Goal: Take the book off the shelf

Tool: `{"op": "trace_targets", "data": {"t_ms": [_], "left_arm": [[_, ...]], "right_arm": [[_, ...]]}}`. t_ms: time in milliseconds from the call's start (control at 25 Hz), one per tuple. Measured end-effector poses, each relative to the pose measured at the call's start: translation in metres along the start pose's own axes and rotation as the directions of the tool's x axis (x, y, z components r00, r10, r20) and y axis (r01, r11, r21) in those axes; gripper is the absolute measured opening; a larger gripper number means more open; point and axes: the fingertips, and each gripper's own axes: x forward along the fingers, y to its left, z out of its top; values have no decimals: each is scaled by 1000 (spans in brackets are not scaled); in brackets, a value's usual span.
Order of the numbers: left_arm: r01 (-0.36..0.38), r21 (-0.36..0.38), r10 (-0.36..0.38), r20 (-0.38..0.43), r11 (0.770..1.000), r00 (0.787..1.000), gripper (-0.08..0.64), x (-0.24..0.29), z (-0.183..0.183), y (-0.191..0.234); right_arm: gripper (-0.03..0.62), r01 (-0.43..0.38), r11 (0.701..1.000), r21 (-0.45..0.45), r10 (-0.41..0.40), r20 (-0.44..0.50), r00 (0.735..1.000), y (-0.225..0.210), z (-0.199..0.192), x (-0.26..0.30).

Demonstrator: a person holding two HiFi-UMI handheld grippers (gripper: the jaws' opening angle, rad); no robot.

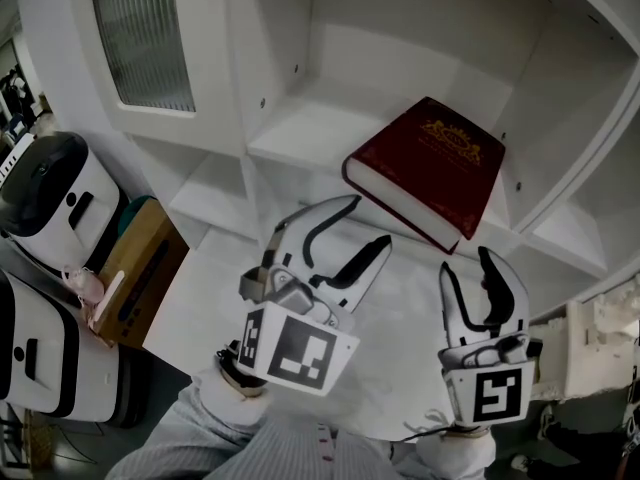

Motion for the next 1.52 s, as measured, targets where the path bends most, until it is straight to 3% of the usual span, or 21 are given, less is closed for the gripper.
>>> {"op": "trace_targets", "data": {"t_ms": [240, 520, 680, 920, 1160, 1320, 1520], "left_arm": [[-20, 131, 21, -3, 991, 1000, 260, 8, 3, 2], [-68, 288, 72, -2, 955, 997, 329, 16, 8, 11], [-66, 367, 72, -3, 928, 997, 352, 22, 11, 14], [-30, 495, 58, -42, 868, 997, 368, 35, 10, 17], [23, 574, 26, -78, 818, 997, 374, 51, 8, 15], [49, 604, 10, -93, 796, 996, 374, 60, 6, 13], [44, 645, 18, -90, 763, 996, 374, 64, 8, 15]], "right_arm": [[190, 1, 997, -79, -1, 7, 1000, -2, 4, 5], [229, 19, 973, -232, -29, -40, 999, -5, -4, 7], [241, -17, 926, -376, -14, -79, 997, -6, -7, 10], [247, -38, 869, -494, 13, -54, 998, -6, 0, 18], [253, -107, 753, -649, 73, -79, 994, -2, 2, 31], [255, -124, 704, -699, 96, -79, 992, 2, 5, 40], [253, -145, 666, -732, 121, -86, 989, 7, 4, 53]]}}
